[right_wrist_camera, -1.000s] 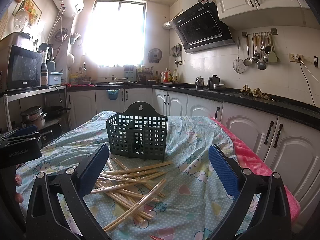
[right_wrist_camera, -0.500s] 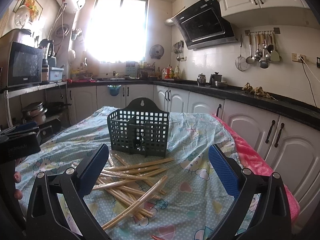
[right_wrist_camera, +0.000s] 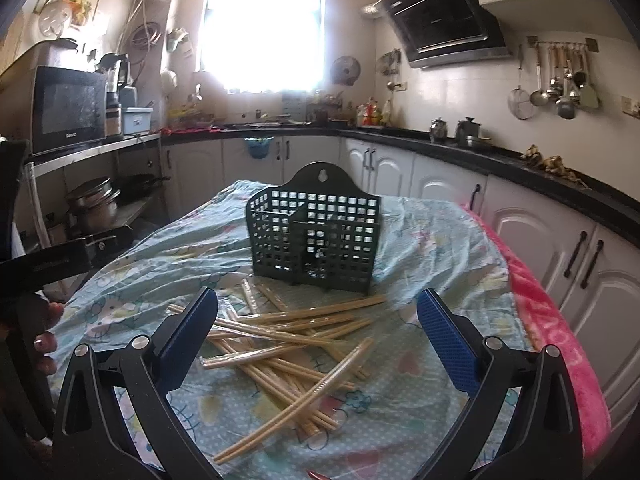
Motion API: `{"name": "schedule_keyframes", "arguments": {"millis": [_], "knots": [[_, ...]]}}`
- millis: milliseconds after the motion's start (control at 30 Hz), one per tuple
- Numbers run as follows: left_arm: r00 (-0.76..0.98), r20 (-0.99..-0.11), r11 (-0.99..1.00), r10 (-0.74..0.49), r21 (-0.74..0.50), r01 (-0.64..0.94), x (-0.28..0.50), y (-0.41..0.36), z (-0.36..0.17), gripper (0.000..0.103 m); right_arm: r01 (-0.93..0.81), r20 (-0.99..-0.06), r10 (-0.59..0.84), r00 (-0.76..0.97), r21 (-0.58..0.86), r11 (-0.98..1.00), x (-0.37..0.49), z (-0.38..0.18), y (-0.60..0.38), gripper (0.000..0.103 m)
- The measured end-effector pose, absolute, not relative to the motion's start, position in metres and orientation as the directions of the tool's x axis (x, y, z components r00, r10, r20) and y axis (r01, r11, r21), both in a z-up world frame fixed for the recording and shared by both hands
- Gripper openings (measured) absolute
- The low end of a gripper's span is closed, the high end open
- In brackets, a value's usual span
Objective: Organize utensils
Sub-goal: 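Lower the left tool onto a wooden chopstick and close it while the right tool grasps another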
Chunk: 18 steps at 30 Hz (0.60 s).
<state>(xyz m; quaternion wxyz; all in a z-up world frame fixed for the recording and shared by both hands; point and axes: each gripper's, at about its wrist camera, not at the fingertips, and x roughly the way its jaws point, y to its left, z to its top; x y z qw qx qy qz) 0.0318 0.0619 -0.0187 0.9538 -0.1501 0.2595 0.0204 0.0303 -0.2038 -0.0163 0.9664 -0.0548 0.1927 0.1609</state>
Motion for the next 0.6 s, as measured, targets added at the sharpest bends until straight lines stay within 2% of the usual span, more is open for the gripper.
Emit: {"name": "schedule_keyframes", "arguments": {"millis": [333, 600], "knots": [[0.810, -0.556, 0.908, -0.184, -0.412, -0.077, 0.052, 0.076, -0.042, 0.093, -0.350, -0.469, 0.294, 0.833, -0.034, 0.936, 0.064, -0.022, -0.203, 0.097], [0.753, -0.597, 0.879, -0.278, -0.474, -0.051, 0.070, 0.071, -0.059, 0.092, -0.318, -0.531, 0.272, 0.803, 0.004, 0.948, 0.096, -0.035, -0.212, 0.097]]}}
